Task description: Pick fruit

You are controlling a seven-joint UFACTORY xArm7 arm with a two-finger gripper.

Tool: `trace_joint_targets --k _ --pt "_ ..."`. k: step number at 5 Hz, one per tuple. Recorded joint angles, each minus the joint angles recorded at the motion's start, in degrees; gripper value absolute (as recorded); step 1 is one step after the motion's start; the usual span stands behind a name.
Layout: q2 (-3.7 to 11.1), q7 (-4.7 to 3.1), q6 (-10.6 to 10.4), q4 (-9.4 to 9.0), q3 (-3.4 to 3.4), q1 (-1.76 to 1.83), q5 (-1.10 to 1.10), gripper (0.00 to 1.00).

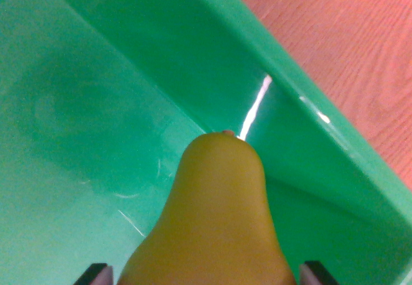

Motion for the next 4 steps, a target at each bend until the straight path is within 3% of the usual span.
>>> trace_joint_targets --k 1,2,3,4 --pt "-1.22 -0.37 2.6 1.43 0.04 0.06 0.13 1.00" --pt "-1.22 -0.37 2.6 1.43 0.04 0.06 0.13 1.00" --pt "-2.48 -0.74 5.3 2.90 0.09 0.13 0.25 1.00" --pt "-2.48 -0.74 5.3 2.90 0.09 0.13 0.25 1.00"
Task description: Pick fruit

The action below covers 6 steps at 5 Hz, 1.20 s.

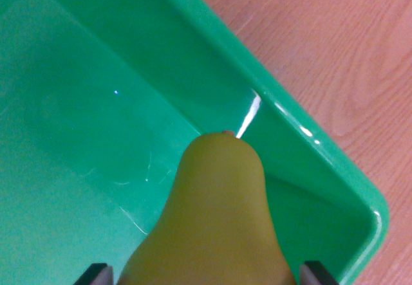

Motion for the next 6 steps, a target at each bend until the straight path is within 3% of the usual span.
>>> trace_joint_targets --k 1,2,3,4,5,6 --pt "-1.18 -0.35 2.5 1.38 0.04 0.06 0.12 1.00" --pt "-1.18 -0.35 2.5 1.38 0.04 0.06 0.12 1.00" --pt "-2.36 -0.71 5.1 2.76 0.08 0.12 0.24 1.00" --pt "-2.36 -0.71 5.1 2.76 0.08 0.12 0.24 1.00" --pt "-3.41 -1.02 7.3 3.99 0.12 0.18 0.35 1.00" --pt "-3.41 -1.02 7.3 3.99 0.12 0.18 0.35 1.00"
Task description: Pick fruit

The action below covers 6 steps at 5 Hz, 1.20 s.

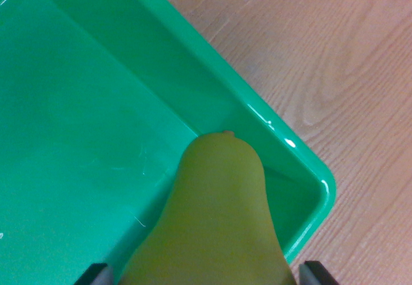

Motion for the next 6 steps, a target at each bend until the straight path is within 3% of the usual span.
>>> trace_joint_targets --k 1,2,3,6 --pt "-0.99 -0.30 2.1 1.16 0.03 0.05 0.10 1.00" --pt "-0.99 -0.30 2.1 1.16 0.03 0.05 0.10 1.00" --pt "-1.85 -0.55 4.0 2.16 0.06 0.09 0.19 1.00" --pt "-2.57 -0.77 5.5 3.01 0.09 0.13 0.26 1.00"
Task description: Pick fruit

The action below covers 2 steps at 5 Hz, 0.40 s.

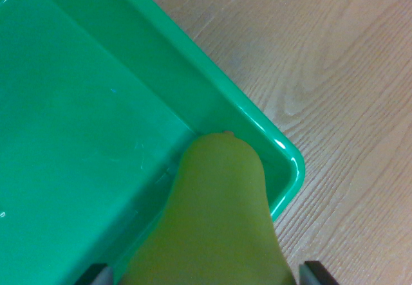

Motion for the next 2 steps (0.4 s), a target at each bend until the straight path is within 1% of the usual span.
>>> trace_joint_targets --k 1,2 --pt "-0.53 -0.16 1.1 0.62 0.02 0.03 0.05 1.00" --pt "-0.53 -0.16 1.1 0.62 0.02 0.03 0.05 1.00"
